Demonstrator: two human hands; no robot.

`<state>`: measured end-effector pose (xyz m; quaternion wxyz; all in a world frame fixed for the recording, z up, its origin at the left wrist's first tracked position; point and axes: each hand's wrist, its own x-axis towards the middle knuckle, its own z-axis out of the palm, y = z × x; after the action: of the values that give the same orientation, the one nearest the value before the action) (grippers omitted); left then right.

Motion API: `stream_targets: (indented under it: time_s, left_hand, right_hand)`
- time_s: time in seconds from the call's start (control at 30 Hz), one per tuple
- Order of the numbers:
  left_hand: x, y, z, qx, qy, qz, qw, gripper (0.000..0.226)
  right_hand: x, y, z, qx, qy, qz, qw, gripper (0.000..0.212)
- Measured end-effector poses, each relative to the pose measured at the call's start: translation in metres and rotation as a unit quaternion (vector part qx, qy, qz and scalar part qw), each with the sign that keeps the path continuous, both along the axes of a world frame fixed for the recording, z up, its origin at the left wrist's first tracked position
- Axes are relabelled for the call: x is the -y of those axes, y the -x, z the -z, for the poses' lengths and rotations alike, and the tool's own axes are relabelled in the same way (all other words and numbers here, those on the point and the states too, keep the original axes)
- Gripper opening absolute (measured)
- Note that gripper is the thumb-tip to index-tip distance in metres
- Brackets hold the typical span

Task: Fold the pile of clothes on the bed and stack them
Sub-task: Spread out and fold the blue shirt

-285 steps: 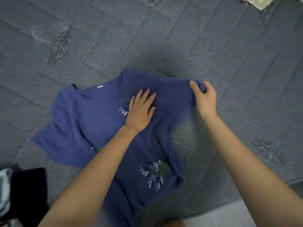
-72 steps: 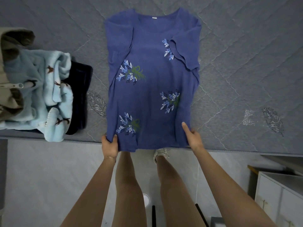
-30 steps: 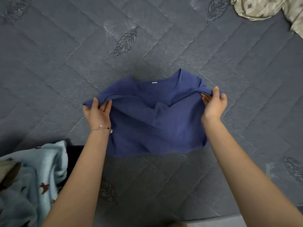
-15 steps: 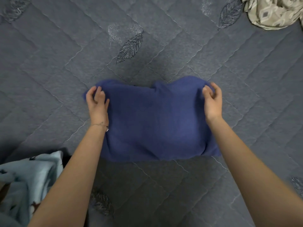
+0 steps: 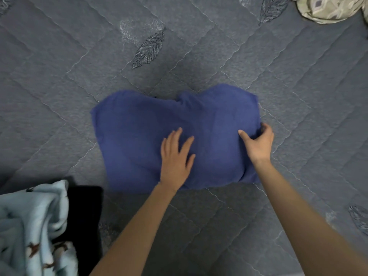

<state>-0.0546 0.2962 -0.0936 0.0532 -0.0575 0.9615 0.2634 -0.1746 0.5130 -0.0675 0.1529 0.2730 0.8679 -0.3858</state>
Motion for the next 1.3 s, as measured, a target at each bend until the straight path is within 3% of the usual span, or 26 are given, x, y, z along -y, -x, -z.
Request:
stream_targets:
  time_s: [0.13, 0.3, 0.4, 0.53, 0.67, 0.8, 0.87, 0.9, 1.0, 1.2, 1.3]
  left_hand:
    - [-0.052, -0.018, 0.000, -0.023, -0.070, 0.093, 0.993, 0.040]
    - [-0.103, -0.016, 0.006, -0.020, -0.086, 0.160, 0.983, 0.051]
    - [-0.128, -0.010, 0.014, -0.032, -0.046, 0.200, 0.978, 0.063]
    - [-0.152, 0.001, 0.016, -0.023, 0.027, 0.168, 0.985, 0.068]
    - [-0.163, 0.013, 0.010, -0.043, 0.063, 0.116, 0.990, 0.034]
    - [-0.155, 0.013, 0.006, -0.093, -0.106, 0.062, 0.988, 0.006]
    - [-0.140, 0.009, -0.006, -0.089, -0.179, -0.016, 0.980, 0.020]
    - [-0.131, 0.006, -0.013, -0.088, -0.211, -0.053, 0.972, 0.024]
    - [-0.101, -0.011, -0.030, -0.079, -0.300, -0.134, 0.941, 0.023]
    - [-0.046, -0.031, -0.062, -0.057, -0.464, -0.353, 0.811, 0.032]
    - [-0.019, -0.048, -0.070, -0.064, -0.491, -0.414, 0.764, 0.017]
  right_hand:
    - [-0.013, -0.006, -0.002, 0.028, 0.067, 0.014, 0.997, 0.050]
    - [-0.026, 0.005, -0.004, 0.033, 0.093, -0.071, 0.993, 0.015]
    - [-0.028, 0.009, -0.003, 0.030, 0.107, -0.112, 0.987, 0.015]
    - [-0.025, 0.013, 0.002, 0.019, 0.144, -0.073, 0.987, 0.018]
    - [-0.013, 0.023, 0.004, 0.005, 0.192, -0.045, 0.980, 0.018]
    - [0.001, 0.035, 0.001, 0.000, 0.192, -0.059, 0.980, 0.021]
    - [0.011, 0.040, -0.003, -0.006, 0.182, -0.072, 0.981, 0.010]
    - [0.018, 0.042, -0.006, -0.010, 0.178, -0.081, 0.981, 0.007]
    - [0.045, 0.042, -0.019, -0.016, 0.189, -0.109, 0.976, 0.025]
    - [0.120, 0.026, -0.043, -0.055, 0.229, -0.169, 0.957, 0.025]
    - [0.160, 0.010, -0.044, -0.078, 0.223, -0.200, 0.951, 0.028]
